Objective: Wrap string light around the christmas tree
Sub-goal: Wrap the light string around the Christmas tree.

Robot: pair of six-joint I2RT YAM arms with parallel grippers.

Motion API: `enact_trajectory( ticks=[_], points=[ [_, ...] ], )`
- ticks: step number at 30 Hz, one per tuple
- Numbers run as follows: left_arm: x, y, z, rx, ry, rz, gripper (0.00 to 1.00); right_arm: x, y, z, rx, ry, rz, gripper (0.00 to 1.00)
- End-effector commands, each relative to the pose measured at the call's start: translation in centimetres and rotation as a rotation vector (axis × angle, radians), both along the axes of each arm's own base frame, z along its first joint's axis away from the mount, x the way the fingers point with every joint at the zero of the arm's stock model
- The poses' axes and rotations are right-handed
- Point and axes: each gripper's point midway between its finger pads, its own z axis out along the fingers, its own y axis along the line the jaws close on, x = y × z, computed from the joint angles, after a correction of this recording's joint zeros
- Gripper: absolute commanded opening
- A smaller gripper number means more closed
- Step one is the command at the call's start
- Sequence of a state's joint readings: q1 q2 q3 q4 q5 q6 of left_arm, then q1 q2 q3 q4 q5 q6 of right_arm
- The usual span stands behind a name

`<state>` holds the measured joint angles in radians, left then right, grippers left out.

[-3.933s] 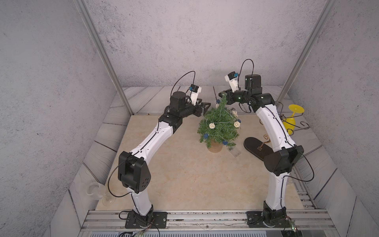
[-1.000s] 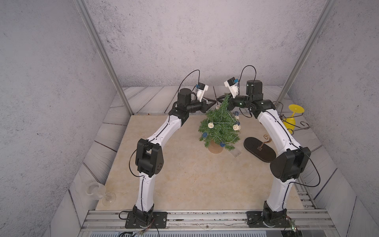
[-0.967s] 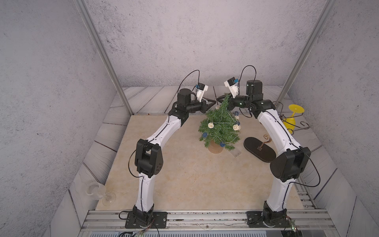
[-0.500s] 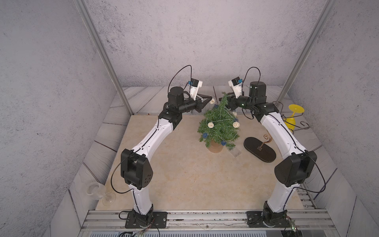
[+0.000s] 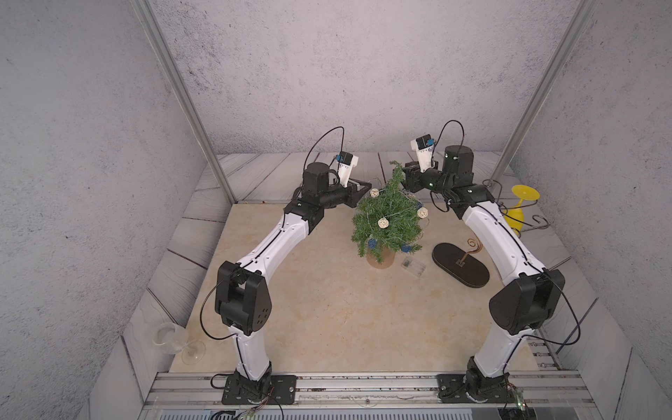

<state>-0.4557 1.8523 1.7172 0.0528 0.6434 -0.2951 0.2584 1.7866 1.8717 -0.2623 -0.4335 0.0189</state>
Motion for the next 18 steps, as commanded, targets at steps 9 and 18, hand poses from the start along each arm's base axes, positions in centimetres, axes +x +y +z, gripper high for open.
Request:
enact_trajectory(
  ticks=[9, 18],
  points=[
    [-0.7, -0.4, -2.7, 0.004, 0.029, 0.004, 0.0, -3.0, -2.1, 5.7, 0.076, -0.117, -0.085, 0.57],
    [-1.2, -0.2, -1.4, -0.025, 0.006, 0.003, 0.02, -6.9, -3.3, 6.7, 0.133, -0.135, -0.1, 0.57]
  ],
)
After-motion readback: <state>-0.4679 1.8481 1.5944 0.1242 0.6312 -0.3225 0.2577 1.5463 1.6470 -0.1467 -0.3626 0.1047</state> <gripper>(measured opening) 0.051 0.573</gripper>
